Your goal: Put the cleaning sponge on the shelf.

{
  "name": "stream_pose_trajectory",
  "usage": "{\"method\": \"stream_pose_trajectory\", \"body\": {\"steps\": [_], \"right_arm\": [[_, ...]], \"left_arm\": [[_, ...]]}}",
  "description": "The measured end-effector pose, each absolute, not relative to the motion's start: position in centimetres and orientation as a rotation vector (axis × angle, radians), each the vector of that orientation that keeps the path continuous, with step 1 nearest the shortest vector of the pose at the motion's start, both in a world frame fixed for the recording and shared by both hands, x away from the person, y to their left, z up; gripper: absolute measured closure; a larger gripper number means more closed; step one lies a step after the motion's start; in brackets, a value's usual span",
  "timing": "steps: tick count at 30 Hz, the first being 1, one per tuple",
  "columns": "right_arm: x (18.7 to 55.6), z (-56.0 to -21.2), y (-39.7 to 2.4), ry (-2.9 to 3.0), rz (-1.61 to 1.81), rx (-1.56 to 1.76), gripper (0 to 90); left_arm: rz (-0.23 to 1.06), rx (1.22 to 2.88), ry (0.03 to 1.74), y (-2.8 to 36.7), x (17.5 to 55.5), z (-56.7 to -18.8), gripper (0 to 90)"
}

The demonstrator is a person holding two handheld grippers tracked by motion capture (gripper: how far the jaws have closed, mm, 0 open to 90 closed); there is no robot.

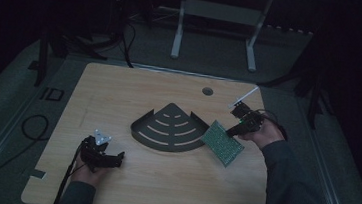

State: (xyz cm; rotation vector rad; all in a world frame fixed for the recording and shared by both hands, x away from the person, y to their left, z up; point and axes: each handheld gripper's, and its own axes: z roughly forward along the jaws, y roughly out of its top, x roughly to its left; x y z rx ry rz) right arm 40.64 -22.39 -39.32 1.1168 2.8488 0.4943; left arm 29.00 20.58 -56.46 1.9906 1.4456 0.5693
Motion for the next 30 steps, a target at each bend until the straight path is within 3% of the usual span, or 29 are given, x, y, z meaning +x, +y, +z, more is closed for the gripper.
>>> {"method": "stream_pose_trajectory", "body": {"steps": [30], "right_arm": [[44.3, -37.7, -19.6, 2.83, 0.51, 1.111, 90.0]], "left_arm": [[0.569, 1.989, 1.446, 20.6, 29.0, -56.5, 2.2]]}}
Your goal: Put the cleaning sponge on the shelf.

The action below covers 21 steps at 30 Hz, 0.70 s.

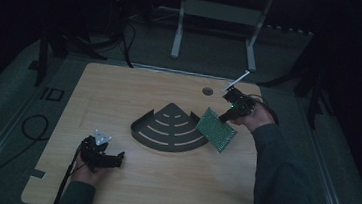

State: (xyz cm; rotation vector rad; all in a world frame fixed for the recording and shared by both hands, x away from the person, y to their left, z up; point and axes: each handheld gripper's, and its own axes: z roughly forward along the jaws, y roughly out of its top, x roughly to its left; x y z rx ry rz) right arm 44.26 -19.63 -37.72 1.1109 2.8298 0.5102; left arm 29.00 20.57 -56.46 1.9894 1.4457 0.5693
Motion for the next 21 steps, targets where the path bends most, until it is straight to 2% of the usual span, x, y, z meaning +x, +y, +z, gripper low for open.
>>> {"method": "stream_pose_trajectory", "body": {"steps": [21], "right_arm": [[46.1, -38.6, -16.0, 2.85, 0.498, 1.088, 90.0]], "left_arm": [[0.57, 1.99, 1.445, 20.6, 29.0, -56.5, 2.2]]}}
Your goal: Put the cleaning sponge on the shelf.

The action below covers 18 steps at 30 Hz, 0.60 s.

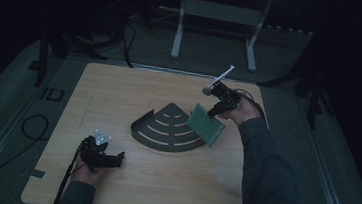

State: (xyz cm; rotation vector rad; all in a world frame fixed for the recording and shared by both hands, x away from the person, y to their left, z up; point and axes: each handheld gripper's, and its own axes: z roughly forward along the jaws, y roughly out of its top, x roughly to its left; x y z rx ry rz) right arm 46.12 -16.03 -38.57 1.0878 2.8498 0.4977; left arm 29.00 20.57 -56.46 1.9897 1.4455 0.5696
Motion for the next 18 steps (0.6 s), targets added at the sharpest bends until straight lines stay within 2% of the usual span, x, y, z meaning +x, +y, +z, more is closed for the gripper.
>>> {"method": "stream_pose_trajectory", "body": {"steps": [18], "right_arm": [[47.8, -40.0, -13.4, 2.855, 0.557, 1.108, 90.0]], "left_arm": [[0.57, 1.989, 1.446, 20.6, 29.0, -56.5, 2.2]]}}
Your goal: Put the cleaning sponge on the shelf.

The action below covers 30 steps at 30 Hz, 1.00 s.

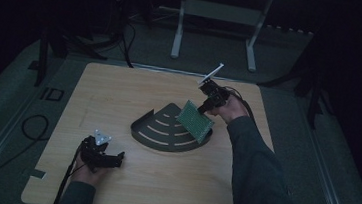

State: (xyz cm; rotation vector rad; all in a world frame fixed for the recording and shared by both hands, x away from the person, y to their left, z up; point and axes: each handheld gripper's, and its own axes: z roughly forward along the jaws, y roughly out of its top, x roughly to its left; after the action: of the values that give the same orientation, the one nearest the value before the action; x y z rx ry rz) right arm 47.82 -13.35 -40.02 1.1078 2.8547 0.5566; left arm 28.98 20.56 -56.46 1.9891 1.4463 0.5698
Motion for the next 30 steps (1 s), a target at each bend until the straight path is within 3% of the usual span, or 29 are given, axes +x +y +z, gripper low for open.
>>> {"method": "stream_pose_trajectory", "body": {"steps": [30], "right_arm": [[48.4, -43.3, -10.1, 2.852, 0.532, 1.095, 90.0]], "left_arm": [[0.565, 1.991, 1.442, 20.5, 29.0, -56.5, 2.2]]}}
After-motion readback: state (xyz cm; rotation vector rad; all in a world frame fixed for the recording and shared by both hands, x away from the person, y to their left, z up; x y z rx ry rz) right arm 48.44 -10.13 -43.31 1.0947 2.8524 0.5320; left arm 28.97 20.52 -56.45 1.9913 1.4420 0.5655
